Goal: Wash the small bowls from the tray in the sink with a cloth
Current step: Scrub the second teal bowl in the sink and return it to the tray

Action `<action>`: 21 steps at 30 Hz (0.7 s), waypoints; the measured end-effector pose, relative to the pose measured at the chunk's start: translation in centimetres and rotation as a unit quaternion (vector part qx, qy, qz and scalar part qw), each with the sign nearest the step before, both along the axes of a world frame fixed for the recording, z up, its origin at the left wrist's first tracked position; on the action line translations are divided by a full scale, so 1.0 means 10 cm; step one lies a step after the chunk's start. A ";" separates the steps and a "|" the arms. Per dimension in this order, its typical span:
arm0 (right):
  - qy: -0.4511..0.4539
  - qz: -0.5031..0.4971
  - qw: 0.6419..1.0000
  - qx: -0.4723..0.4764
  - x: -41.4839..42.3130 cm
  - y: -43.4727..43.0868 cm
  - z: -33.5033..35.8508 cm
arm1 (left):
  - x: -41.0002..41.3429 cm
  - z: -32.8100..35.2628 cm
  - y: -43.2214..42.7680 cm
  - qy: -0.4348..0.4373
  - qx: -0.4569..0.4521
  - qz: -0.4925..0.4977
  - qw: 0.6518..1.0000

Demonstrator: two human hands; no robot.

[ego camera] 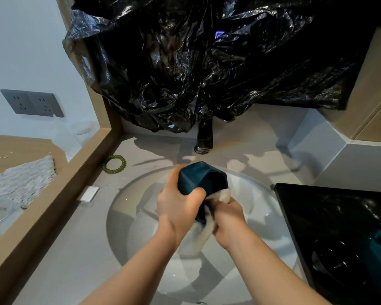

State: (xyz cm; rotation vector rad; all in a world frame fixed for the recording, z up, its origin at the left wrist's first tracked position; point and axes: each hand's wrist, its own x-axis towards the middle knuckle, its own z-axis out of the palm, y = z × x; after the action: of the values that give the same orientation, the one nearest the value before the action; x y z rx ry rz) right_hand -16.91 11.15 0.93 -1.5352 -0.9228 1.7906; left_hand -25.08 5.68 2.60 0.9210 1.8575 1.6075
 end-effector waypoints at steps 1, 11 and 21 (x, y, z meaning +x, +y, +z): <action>0.023 0.006 1.000 -0.018 -0.01 0.01 0.00 | 0.03 -0.02 -0.01 -0.045 0.020 0.005 0.999; -0.406 0.323 0.743 0.423 0.18 0.34 0.37 | -0.31 0.12 0.11 0.038 -0.217 -0.246 0.944; -0.137 0.011 0.976 0.171 0.06 0.15 0.06 | 0.01 0.17 0.18 0.128 -0.137 0.036 0.982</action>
State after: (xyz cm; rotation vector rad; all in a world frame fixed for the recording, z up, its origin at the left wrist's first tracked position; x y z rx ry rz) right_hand -16.31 12.60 1.56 -1.5680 -1.3095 1.3632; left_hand -24.96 7.52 4.33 0.9813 2.2428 1.2739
